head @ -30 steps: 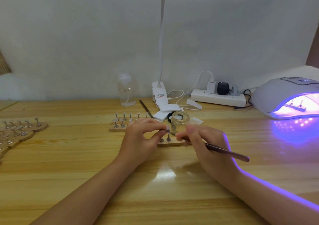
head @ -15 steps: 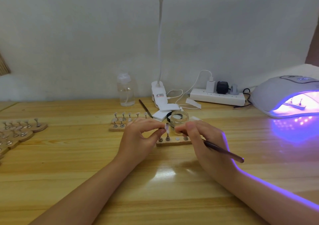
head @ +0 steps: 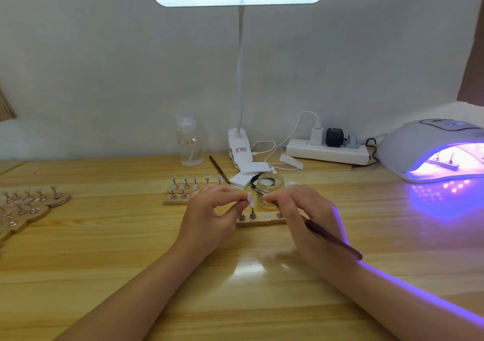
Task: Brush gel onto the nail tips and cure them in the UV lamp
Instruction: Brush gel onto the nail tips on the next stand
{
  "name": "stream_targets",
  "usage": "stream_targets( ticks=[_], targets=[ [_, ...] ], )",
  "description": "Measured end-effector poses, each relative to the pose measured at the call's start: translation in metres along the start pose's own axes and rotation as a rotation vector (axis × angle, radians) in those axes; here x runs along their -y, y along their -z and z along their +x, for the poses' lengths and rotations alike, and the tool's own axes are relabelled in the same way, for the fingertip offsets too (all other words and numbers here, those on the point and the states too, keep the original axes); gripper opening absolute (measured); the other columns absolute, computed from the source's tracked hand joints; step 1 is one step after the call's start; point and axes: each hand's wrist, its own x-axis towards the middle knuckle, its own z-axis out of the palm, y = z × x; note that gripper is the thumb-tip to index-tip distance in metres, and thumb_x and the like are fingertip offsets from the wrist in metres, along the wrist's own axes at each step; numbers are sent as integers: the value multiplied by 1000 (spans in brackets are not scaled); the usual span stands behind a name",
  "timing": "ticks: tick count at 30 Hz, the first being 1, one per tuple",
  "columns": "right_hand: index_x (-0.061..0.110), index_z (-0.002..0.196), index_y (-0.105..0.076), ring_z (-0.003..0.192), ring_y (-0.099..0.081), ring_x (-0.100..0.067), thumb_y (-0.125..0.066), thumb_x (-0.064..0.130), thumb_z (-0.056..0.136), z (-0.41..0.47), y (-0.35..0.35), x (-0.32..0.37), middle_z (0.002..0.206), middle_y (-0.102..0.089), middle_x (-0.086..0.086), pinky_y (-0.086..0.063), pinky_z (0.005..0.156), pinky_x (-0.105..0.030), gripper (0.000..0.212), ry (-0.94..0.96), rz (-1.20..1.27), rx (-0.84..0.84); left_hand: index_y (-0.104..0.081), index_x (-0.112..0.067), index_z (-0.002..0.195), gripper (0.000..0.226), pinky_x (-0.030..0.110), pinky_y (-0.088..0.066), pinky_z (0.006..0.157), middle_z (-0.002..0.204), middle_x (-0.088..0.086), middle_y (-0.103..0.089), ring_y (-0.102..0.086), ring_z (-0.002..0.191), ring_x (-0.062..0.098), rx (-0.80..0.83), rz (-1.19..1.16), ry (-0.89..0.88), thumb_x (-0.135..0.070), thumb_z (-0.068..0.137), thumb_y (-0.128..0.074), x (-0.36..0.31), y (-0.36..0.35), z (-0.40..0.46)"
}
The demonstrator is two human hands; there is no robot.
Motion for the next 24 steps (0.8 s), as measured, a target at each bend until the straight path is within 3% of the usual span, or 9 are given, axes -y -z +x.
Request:
stream_targets(
  ticks=[2, 5, 10, 14, 17, 19, 22, 24],
  targets=[
    [16, 84, -72, 76, -62, -2, -40, 37, 90, -1, -1, -1, 78, -67, 12, -50, 70, -25, 39, -21, 3, 45, -74, -29, 85, 23, 53, -43, 81, 78, -27, -63, -58, 83, 7, -4, 11, -5, -9, 72, -74, 1, 0, 0],
    [14, 71, -72, 68, -62, 3, -38, 35, 90, -2, 0, -2, 67, -64, 17, -47, 66, -14, 44, -30, 98, -13, -74, -23, 87, 21, 54, -43, 82, 80, -25, -61, -58, 85, 9, -5, 35, -3, -8, 73, -74, -1, -1, 0],
    [19, 86, -71, 77, -60, 0, -39, 35, 91, 1, -2, -3, 78, -65, 17, -48, 70, -24, 35, 9, -17, 29, -70, -29, 89, 27, 52, -43, 81, 78, -26, -61, -56, 83, 3, -7, 32, -6, -8, 72, -74, -1, 1, -1],
    [15, 72, -71, 68, -59, 2, -36, 32, 91, -1, 0, -5, 67, -64, 16, -46, 66, -20, 44, -7, 103, -26, -72, -25, 87, 24, 55, -43, 81, 78, -25, -61, -56, 80, 4, -4, 44, -11, -7, 71, -75, -3, -1, 0],
    [20, 81, -72, 74, -59, -1, -38, 35, 90, -1, 0, -3, 76, -61, 22, -48, 69, -28, 38, -1, 38, -32, -73, -24, 87, 23, 58, -41, 84, 77, -24, -61, -56, 81, 4, 1, 41, -5, -8, 70, -75, -6, 0, 0],
    [21, 81, -71, 75, -60, -2, -37, 37, 89, 0, -1, -2, 75, -63, 19, -49, 70, -30, 39, -31, 22, 19, -72, -27, 87, 25, 59, -40, 85, 75, -25, -61, -55, 83, 4, 0, 43, -1, -8, 70, -76, -7, 0, 0],
    [11, 67, -70, 65, -60, 1, -33, 31, 90, -2, 0, -2, 64, -64, 12, -47, 66, -19, 48, -42, 150, -8, -68, -33, 86, 29, 57, -40, 86, 75, -26, -61, -55, 86, 3, 1, 49, 14, -9, 71, -76, -9, 1, 0],
    [8, 73, -70, 69, -62, -2, -31, 25, 91, -2, 2, -3, 69, -66, 8, -50, 66, -24, 46, -2, 148, -35, -67, -34, 85, 30, 57, -40, 87, 75, -27, -60, -56, 85, 2, 4, 50, 22, -9, 71, -75, -10, 1, 0]
  ],
)
